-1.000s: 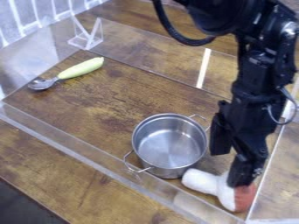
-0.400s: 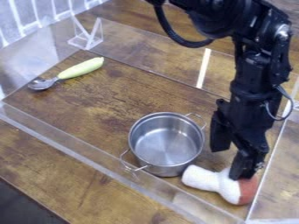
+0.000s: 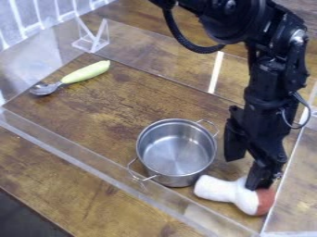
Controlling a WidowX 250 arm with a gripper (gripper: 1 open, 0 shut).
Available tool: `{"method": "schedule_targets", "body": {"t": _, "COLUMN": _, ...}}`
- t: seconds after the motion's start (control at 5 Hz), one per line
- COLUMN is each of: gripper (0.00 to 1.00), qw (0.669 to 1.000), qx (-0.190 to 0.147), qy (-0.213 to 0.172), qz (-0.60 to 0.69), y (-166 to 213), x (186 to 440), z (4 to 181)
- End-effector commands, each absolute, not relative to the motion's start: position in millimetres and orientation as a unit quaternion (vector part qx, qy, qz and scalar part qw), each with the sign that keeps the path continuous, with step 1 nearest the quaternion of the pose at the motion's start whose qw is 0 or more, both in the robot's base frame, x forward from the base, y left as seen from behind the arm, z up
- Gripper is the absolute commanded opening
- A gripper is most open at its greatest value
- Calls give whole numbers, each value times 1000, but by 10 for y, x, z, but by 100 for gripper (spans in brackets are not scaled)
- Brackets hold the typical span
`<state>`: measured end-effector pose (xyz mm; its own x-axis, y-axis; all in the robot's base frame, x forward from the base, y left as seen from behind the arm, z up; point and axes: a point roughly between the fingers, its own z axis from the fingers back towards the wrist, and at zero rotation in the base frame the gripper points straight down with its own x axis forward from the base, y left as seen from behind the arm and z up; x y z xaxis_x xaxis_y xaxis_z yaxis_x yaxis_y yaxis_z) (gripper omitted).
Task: Put the mushroom in the silver pot
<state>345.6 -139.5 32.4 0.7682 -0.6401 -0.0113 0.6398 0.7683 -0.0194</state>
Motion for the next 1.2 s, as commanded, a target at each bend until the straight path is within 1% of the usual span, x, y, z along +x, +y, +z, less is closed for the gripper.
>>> {"method": "schedule_targets", "body": {"t": 0.0, "gripper": 100, "qw": 935, "qx": 1, "qy": -7, "qz": -354, "y": -1370, "x": 3439, "z": 285}}
{"method": "schedule_targets", "body": {"t": 0.4, "gripper": 100, "qw": 899, "qx": 9, "qy": -38, "qz": -436, "y": -1215, "x": 3213, "z": 345}}
{"method": "schedule_targets", "body": {"t": 1.0, "gripper": 100, "qw": 881, "qx": 26, "qy": -72, "qz": -467, "y": -1292, "x": 3392, "z": 483}}
